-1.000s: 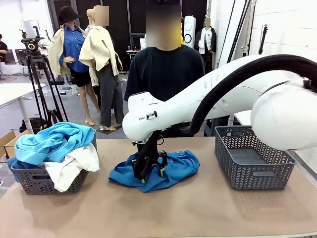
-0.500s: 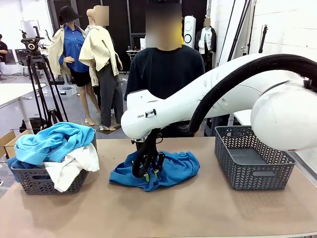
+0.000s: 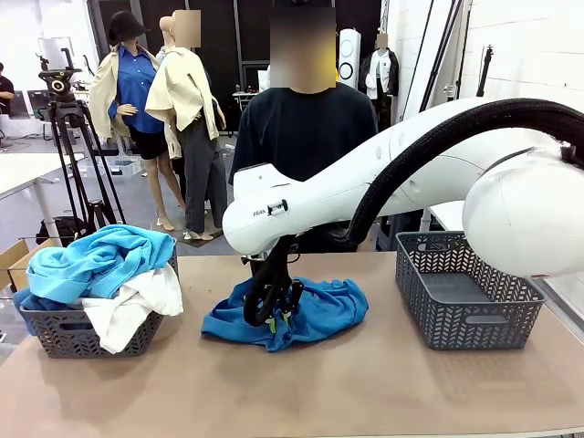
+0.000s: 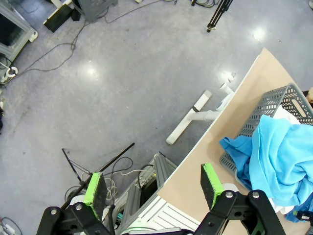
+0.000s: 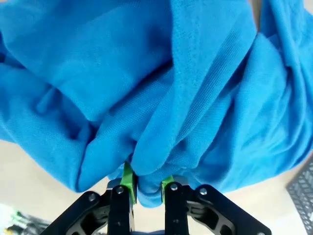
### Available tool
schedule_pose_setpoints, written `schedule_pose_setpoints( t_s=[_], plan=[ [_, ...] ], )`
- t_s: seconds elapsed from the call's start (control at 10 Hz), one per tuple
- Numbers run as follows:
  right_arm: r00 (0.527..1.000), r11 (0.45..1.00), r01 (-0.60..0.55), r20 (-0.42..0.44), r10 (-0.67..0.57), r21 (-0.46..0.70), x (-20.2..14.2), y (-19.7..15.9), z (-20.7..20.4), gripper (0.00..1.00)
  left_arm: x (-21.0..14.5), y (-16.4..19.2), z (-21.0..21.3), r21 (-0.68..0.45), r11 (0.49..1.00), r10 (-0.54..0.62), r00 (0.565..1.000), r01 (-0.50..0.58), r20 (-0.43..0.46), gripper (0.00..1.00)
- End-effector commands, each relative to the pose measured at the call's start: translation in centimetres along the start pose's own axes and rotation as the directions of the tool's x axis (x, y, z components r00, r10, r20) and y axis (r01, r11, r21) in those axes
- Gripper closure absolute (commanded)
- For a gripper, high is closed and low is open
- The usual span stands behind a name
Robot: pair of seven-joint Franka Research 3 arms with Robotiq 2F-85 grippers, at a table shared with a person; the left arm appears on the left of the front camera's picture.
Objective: Sort the tops and bottoms.
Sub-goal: Lift clothes from the center of the table with your right hand.
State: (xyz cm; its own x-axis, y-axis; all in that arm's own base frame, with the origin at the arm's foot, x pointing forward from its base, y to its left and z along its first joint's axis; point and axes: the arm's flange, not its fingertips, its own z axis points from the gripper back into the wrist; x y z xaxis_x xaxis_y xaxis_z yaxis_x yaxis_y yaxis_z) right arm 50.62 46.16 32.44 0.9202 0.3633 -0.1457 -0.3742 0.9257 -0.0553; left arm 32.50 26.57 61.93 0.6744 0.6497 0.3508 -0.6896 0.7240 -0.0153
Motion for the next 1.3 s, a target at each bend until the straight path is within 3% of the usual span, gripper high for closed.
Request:
schedule_pose_setpoints(
  t_s=[0.0, 0.2, 0.4, 0.7, 1.2],
  plan=[
    [0.998, 0.999, -0.031, 0.051, 0.032, -0.015, -0.2, -1.7, 2.5, 1.00, 0.2, 0.2, 0.2, 0.001, 1.000, -0.012, 1.000, 0.012, -0.009, 0.00],
    [0.984, 0.998, -0.065, 0.164, 0.064, -0.001, -0.7, -4.0, 11.8, 1.00, 0.2, 0.2, 0.2, 0.001, 1.000, -0.012, 1.000, 0.012, -0.009, 0.00],
    [0.977, 0.997, -0.077, 0.200, 0.079, -0.015, -1.3, -5.5, 23.0, 1.00, 0.2, 0.2, 0.2, 0.001, 1.000, -0.012, 1.000, 0.012, -0.009, 0.00],
    [0.963, 0.997, 0.072, 0.265, -0.060, -0.035, -3.8, -6.3, 37.7, 1.00, 0.2, 0.2, 0.2, 0.001, 1.000, -0.012, 1.000, 0.012, -0.009, 0.00],
    [0.927, 0.980, 0.200, 0.326, -0.187, -0.007, -5.3, -4.6, 46.8, 1.00, 0.2, 0.2, 0.2, 0.001, 1.000, -0.012, 1.000, 0.012, -0.009, 0.00]
  ],
)
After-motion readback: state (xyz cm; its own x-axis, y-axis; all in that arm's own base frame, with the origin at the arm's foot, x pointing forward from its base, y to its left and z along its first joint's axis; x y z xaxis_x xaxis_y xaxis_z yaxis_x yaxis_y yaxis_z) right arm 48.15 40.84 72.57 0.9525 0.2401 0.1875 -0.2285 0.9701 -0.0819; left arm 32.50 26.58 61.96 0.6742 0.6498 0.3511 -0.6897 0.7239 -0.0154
